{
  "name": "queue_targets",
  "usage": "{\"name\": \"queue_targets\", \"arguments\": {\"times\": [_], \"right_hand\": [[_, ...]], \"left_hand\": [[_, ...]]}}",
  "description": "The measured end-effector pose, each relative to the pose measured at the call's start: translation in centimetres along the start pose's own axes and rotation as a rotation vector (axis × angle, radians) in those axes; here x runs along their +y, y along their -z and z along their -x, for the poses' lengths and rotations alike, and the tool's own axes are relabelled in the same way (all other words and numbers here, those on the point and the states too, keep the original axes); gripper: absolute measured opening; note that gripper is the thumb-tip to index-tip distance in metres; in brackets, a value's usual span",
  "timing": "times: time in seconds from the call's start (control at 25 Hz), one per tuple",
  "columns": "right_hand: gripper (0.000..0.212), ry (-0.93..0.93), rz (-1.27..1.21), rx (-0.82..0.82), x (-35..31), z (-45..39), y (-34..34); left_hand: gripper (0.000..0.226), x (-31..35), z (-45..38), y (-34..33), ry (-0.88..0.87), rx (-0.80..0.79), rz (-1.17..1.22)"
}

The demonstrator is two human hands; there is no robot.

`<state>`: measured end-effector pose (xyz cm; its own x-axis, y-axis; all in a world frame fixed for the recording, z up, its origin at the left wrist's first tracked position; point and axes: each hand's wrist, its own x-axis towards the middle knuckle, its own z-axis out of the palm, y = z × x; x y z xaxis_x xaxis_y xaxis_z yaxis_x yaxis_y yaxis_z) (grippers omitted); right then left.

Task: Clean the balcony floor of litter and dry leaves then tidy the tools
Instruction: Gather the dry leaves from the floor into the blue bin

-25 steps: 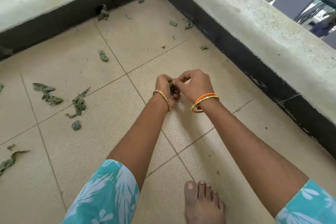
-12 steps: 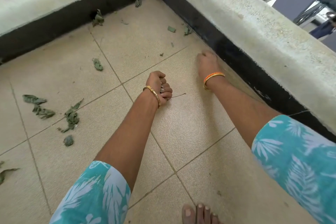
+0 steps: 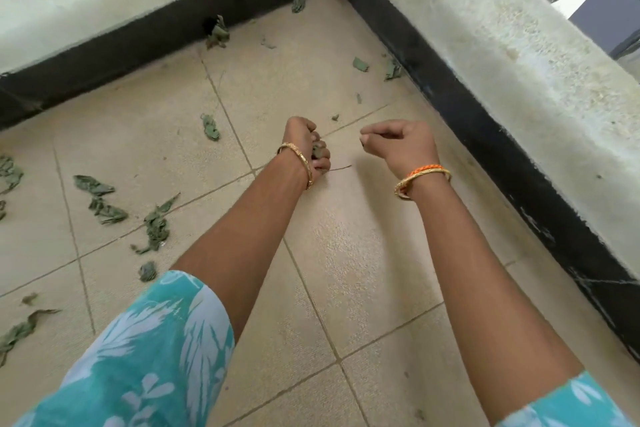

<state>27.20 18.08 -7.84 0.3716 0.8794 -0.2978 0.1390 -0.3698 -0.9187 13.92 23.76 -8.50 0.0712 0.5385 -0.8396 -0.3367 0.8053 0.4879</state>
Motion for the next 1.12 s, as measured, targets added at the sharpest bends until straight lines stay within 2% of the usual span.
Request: {"name": "queue_targets", "arguments": {"times": [0.12,0.24,0.36,0.44,0.52,0.6,0.68,0.8,1.0,1.12], "right_hand": [[0.011,0.133,0.064,-0.131,-5.8,-0.7,-1.2],[0.013,0.217,0.261,-0.088,-8.9,-1.5,-2.8],[0.017,0.3,0.414,0.016,-8.3,-2.3,-4.9],[0.014,0.382,0.527,-0.037,-6.9,-3.0,-5.5],[0.005,0.425,0.496,-0.095,-6.3,-4.0,-5.1],[0.008,0.4,0.46,-0.043,-5.7,-5.9,-4.3],[0.023,0.368,0.606,0.007,-4.3,-9.1,-3.7],[0.043,0.287,0.87,-0.033,-1.0,-13.2,-3.0],[0.034,0.329,0.936,0.129,1.4,-14.3,-2.4],[0.032,0.307,0.761,0.234,0.6,-13.4,-2.7]], "left_hand": [[0.029,2.8,1.0,-0.2,0.006,-0.054,-0.187],[0.031,4.9,1.3,-0.3,0.024,-0.152,-0.261],[0.043,6.0,-0.3,-0.6,0.039,-0.26,-0.229],[0.049,5.7,-1.9,-0.8,0.044,-0.316,-0.26],[0.043,5.5,-3.4,-0.7,0.057,-0.329,-0.296],[0.039,5.5,-4.1,-0.3,0.091,-0.298,-0.242],[0.041,6.1,-4.7,0.2,0.078,-0.244,-0.182],[0.046,6.9,-5.3,0.8,0.028,-0.206,-0.121],[0.055,7.7,-6.2,2.1,0.009,-0.219,-0.027],[0.055,7.7,-6.5,2.9,-0.02,-0.208,0.01]]}}
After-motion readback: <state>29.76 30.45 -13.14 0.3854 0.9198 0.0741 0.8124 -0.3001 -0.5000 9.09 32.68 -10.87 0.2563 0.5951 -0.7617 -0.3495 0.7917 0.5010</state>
